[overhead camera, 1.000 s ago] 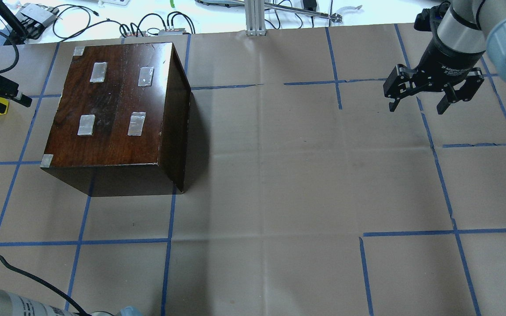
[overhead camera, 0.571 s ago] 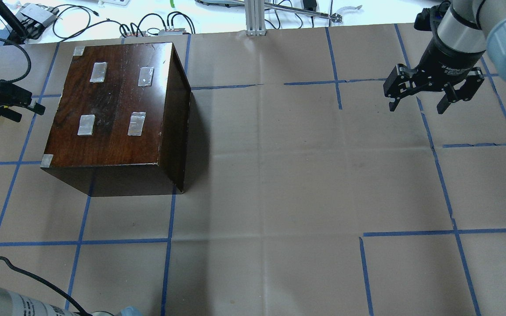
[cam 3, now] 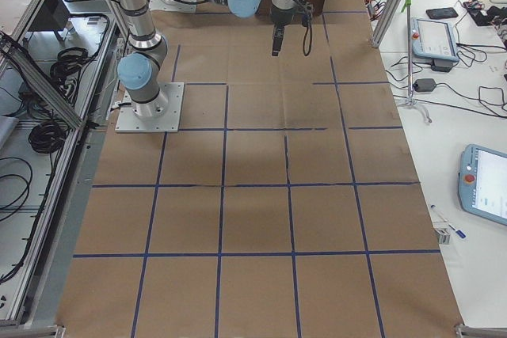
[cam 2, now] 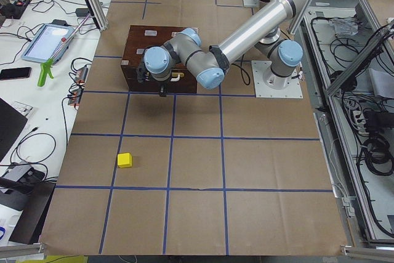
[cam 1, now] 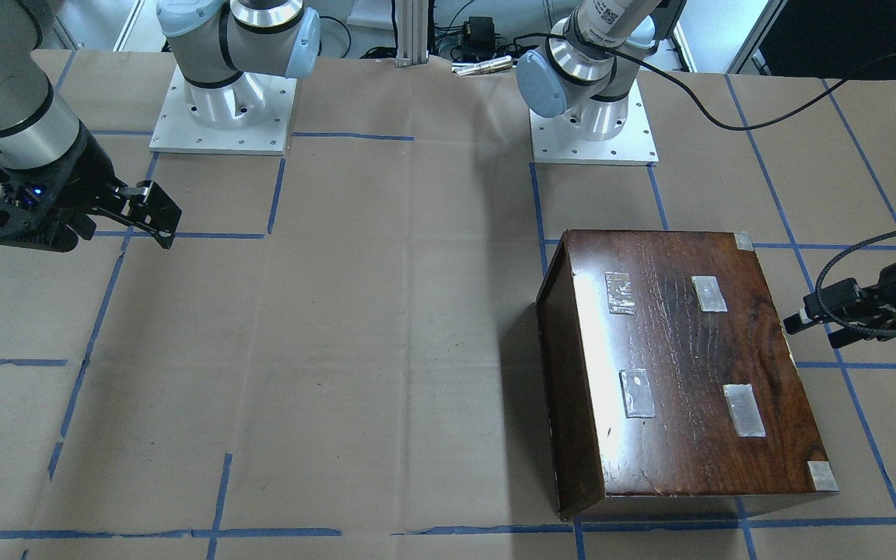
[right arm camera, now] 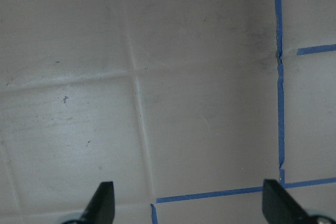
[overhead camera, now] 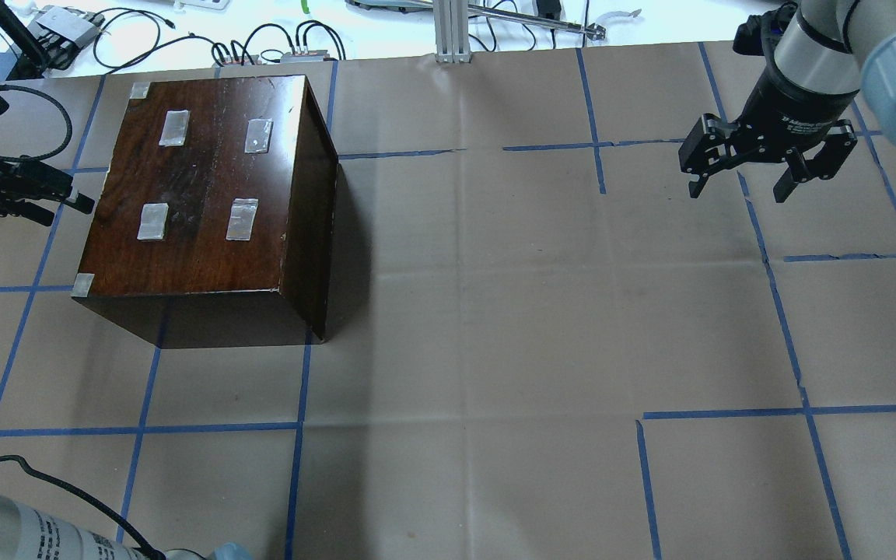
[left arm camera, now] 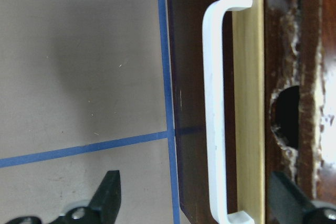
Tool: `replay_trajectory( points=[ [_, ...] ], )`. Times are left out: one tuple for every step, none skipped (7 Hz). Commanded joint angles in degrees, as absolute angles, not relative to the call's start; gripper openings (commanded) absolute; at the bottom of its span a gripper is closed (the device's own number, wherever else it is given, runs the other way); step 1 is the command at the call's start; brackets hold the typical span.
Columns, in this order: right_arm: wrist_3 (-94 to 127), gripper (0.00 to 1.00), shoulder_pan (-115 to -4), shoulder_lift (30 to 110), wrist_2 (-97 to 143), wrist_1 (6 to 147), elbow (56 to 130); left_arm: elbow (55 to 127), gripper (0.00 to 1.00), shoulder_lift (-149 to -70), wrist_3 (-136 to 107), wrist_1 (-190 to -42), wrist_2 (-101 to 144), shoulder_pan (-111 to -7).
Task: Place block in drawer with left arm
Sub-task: 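Pull the drawer handle outward with the left gripper to open the drawer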
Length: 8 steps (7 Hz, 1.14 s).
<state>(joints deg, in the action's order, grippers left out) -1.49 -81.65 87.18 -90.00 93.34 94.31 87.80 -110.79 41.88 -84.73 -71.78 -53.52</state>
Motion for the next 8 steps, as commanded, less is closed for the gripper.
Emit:
replay_trajectory(
  points=[
    [-1.41, 1.0, -81.65, 87.19, -90.0, 93.34, 94.22, 88.42, 0.98, -111.97, 41.92, -84.2, -71.72, -53.79],
    [-1.41, 1.0, -81.65, 87.19, -90.0, 93.34, 94.31, 88.33, 0.98, -112.76, 41.84, -82.72, -71.72, -53.88],
    [-1.49, 1.0, -81.65, 87.19, -90.0, 93.34, 94.31, 88.24, 0.98, -113.37, 41.84, -82.27, -71.72, -53.88],
    [-1.49, 1.0, -81.65, 87.19, -90.0, 93.34, 94.31, 88.33, 0.98, -114.16, 41.84, -81.31, -71.72, -53.88],
    [-1.49, 1.0, -81.65, 87.19, -90.0, 93.34, 94.31, 88.42, 0.98, -114.87, 41.75, -80.78, -71.72, -54.05],
    [-1.49, 1.0, -81.65, 87.19, -90.0, 93.34, 94.31, 88.42, 0.98, -114.96, 41.66, -80.77, -71.72, -54.14],
    [-1.49, 1.0, -81.65, 87.19, -90.0, 93.34, 94.31, 88.33, 0.98, -114.87, 41.66, -80.77, -71.81, -54.14],
    [-1.49, 1.0, -81.65, 87.19, -90.0, 93.34, 94.31, 87.98, 0.98, -114.96, 41.66, -80.6, -71.89, -54.05]
  ],
)
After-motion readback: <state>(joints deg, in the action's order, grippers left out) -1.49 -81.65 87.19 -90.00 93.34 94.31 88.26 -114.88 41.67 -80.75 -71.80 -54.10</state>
